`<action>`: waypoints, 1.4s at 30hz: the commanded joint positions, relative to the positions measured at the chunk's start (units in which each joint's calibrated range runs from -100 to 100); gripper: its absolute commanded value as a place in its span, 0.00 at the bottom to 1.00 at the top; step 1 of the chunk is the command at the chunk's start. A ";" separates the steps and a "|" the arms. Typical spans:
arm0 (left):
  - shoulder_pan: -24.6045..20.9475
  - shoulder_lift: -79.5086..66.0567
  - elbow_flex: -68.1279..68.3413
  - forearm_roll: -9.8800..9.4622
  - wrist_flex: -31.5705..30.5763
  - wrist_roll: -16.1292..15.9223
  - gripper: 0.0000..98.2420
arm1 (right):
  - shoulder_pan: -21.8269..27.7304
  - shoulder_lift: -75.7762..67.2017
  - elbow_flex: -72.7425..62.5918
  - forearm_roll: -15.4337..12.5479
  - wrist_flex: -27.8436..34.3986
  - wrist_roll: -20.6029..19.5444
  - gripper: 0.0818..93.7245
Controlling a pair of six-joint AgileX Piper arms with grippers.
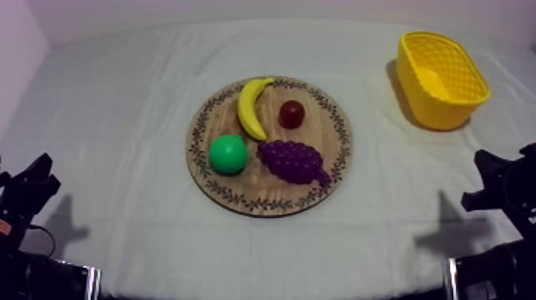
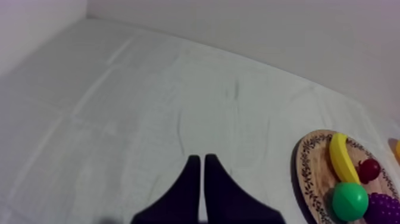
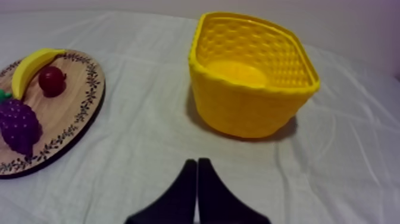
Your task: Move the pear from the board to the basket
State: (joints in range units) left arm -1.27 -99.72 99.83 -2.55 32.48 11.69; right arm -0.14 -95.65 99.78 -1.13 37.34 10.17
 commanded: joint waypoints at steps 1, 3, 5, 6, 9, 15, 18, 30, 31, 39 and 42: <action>0.00 -0.02 -0.05 -0.01 0.01 0.00 0.00 | -2.84 -0.02 0.00 0.04 -0.08 -0.28 0.02; 0.00 -0.02 -0.05 -0.01 0.01 0.00 0.00 | -3.01 -0.05 0.00 0.04 -0.08 -0.35 0.02; 0.00 -0.02 -0.05 -0.01 0.01 0.00 0.00 | -3.12 -0.08 0.00 0.04 -0.05 -0.38 0.01; 0.00 -0.02 -0.05 -0.01 0.01 0.00 0.00 | -3.15 -0.09 0.00 0.04 0.11 -0.42 0.01; 0.00 -0.02 -0.05 -0.01 0.01 0.00 0.00 | -3.29 -0.10 0.00 0.04 0.41 -0.79 0.01; 0.00 -0.02 -0.05 -0.01 0.01 0.00 0.00 | -3.54 -0.11 0.00 0.04 0.55 -1.19 0.01; 0.00 -0.02 -0.05 -0.01 0.01 0.00 0.00 | -3.71 -0.11 0.00 0.04 0.56 -1.60 0.00; 0.00 -0.02 -0.05 -0.01 0.01 0.00 0.00 | -6.02 2.39 -0.96 4.30 -0.30 -7.00 0.00; 0.00 -0.02 -0.05 -0.01 0.01 0.00 0.00 | -6.12 3.04 -1.41 4.73 -0.35 -7.53 0.00; 0.00 -0.02 -0.05 -0.01 0.01 0.00 0.00 | -7.52 10.89 -8.80 7.96 0.94 -12.05 0.00; 0.00 -0.02 -0.05 -0.01 0.01 0.00 0.00 | -8.29 14.70 -13.79 8.39 2.90 -13.23 0.00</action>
State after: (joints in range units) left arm -1.27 -99.72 99.83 -2.55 32.48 11.69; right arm -8.18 -83.37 89.30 7.28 39.29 -2.35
